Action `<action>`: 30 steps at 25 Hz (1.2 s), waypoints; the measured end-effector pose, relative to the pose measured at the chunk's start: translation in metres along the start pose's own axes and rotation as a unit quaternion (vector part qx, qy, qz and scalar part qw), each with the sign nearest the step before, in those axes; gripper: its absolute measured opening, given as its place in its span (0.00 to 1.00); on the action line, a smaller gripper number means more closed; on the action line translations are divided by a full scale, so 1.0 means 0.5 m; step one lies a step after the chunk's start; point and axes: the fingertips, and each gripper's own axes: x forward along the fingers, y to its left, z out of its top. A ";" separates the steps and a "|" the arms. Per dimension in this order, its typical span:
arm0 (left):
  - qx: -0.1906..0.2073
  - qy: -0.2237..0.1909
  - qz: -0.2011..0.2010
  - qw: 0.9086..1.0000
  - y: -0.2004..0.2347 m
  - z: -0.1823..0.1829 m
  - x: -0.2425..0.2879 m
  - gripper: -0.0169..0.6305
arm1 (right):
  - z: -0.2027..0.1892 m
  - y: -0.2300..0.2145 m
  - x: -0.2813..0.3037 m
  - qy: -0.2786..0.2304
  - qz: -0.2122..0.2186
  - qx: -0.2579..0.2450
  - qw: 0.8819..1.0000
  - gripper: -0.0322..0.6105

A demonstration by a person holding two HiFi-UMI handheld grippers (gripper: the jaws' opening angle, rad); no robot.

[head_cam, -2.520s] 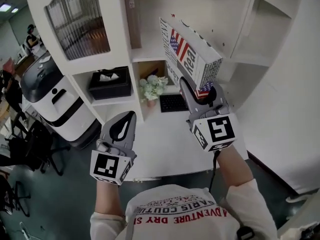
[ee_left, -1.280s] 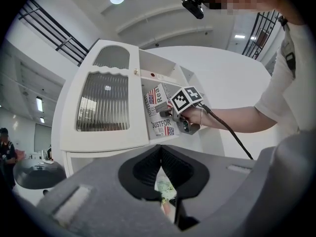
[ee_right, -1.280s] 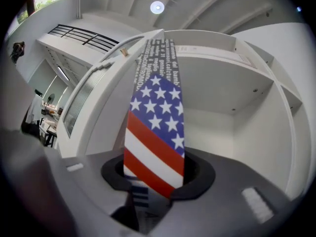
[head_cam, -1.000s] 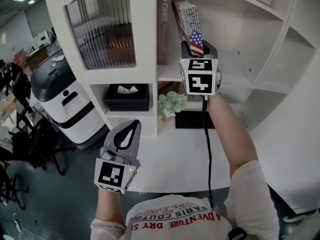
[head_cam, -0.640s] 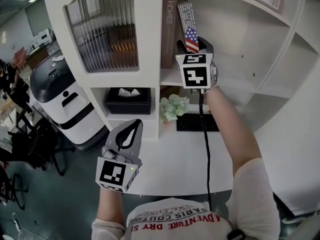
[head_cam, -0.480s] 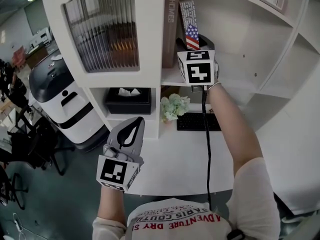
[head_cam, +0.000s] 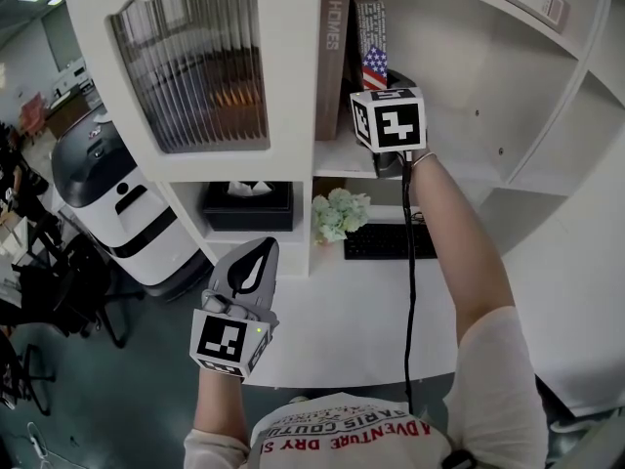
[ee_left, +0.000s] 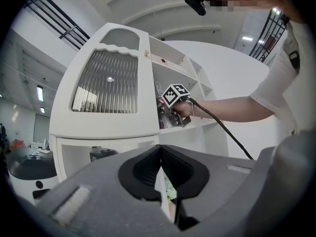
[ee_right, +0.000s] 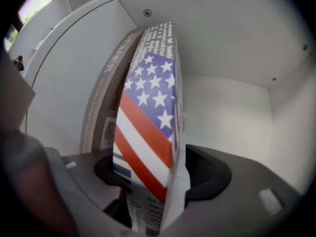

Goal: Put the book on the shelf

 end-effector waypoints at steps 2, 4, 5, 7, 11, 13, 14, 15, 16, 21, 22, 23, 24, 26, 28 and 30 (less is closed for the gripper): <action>-0.001 0.004 0.001 1.000 0.002 -0.005 0.000 0.03 | -0.004 -0.005 -0.003 0.000 0.004 0.021 1.000 0.53; -0.002 0.005 0.002 1.000 0.005 -0.006 -0.001 0.03 | -0.002 -0.006 -0.012 -0.007 0.004 0.027 1.000 0.55; -0.003 0.004 0.003 1.000 0.005 -0.004 -0.001 0.03 | 0.002 -0.004 -0.020 -0.013 0.001 0.023 1.000 0.55; -0.003 0.002 0.001 1.000 0.002 -0.001 -0.002 0.03 | 0.011 -0.001 -0.038 -0.029 -0.008 0.007 1.000 0.55; 0.000 -0.003 -0.008 1.000 -0.011 0.008 -0.002 0.03 | 0.016 0.016 -0.086 -0.051 -0.016 -0.035 0.998 0.58; 0.003 -0.006 -0.014 1.000 -0.022 0.012 -0.002 0.03 | 0.017 0.031 -0.116 -0.064 -0.010 -0.053 0.997 0.58; 0.003 -0.006 -0.018 1.000 -0.029 0.013 -0.004 0.03 | 0.019 0.038 -0.134 -0.073 -0.006 -0.052 0.996 0.58; 0.004 -0.005 -0.022 1.000 -0.036 0.014 -0.006 0.03 | 0.021 0.043 -0.154 -0.083 -0.004 -0.043 0.996 0.58; 0.005 -0.005 -0.025 1.000 -0.042 0.015 -0.009 0.03 | 0.024 0.045 -0.175 -0.093 -0.003 -0.032 0.995 0.58; 0.009 -0.022 -0.031 0.999 -0.062 0.033 -0.024 0.03 | 0.017 0.066 -0.291 -0.139 0.000 -0.015 0.990 0.57; 0.008 -0.022 -0.032 0.999 -0.067 0.034 -0.028 0.03 | 0.006 0.076 -0.310 -0.139 0.008 -0.016 0.990 0.57; 0.007 -0.023 -0.033 0.999 -0.071 0.034 -0.032 0.03 | -0.006 0.086 -0.330 -0.138 0.015 -0.018 0.990 0.54; 0.006 -0.023 -0.034 0.999 -0.076 0.035 -0.037 0.03 | -0.018 0.094 -0.349 -0.138 0.019 -0.018 0.990 0.47; 0.007 -0.023 -0.035 0.999 -0.085 0.035 -0.045 0.03 | -0.041 0.101 -0.391 -0.141 0.019 -0.012 0.990 0.34; 0.006 -0.022 -0.038 0.999 -0.095 0.035 -0.051 0.03 | -0.062 0.095 -0.432 -0.152 0.001 0.003 0.988 0.16; 0.006 -0.022 -0.042 0.999 -0.104 0.035 -0.055 0.03 | -0.081 0.088 -0.466 -0.163 -0.015 0.016 0.986 0.05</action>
